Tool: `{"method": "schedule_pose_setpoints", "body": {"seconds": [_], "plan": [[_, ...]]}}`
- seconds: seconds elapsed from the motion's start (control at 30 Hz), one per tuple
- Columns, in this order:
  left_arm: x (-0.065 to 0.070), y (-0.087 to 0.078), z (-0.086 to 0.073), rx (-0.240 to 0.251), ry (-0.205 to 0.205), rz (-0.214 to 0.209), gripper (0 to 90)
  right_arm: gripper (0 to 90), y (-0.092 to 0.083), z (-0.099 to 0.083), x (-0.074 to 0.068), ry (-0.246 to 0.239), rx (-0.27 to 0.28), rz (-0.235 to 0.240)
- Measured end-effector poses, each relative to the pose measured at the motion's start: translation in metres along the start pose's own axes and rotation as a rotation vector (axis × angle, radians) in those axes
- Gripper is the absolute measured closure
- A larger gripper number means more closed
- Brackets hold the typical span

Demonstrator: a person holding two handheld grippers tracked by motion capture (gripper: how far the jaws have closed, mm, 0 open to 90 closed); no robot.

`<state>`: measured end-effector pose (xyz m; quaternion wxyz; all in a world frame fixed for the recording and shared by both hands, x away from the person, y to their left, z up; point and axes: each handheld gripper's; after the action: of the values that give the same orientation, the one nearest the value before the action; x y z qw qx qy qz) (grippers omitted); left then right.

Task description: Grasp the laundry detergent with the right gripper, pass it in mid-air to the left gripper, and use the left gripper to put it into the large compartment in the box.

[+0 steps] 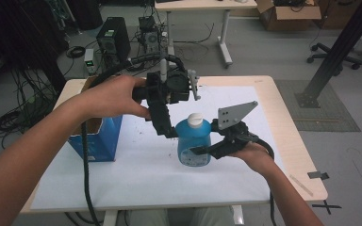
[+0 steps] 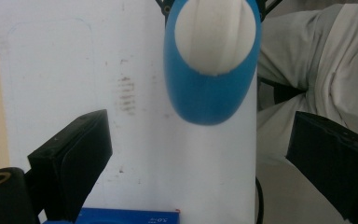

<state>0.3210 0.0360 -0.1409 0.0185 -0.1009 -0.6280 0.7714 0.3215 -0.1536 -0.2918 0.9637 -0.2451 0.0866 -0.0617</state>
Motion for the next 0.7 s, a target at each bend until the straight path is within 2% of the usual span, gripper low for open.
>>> {"method": "schedule_pose_setpoints", "body": {"seconds": [0.3, 0.7], "plan": [[-0.001, 0.005, 0.002, -0.004, 0.008, -0.008, 6.6, 44.5, 0.012, 0.006, 0.002, -0.008, -0.01, 0.012], [-0.004, 0.012, 0.001, -0.007, 0.009, -0.013, 6.7, 44.5, 0.021, 0.011, 0.004, -0.017, -0.013, 0.012]]}}
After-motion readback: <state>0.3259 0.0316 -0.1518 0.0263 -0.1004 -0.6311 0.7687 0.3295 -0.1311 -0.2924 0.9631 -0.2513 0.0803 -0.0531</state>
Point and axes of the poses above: each handheld gripper's, and its own axes: y roughly forward along the jaws, z roughly out of its top, x roughly to its right, and after that the axes turned 10 degrees about y, right-handed
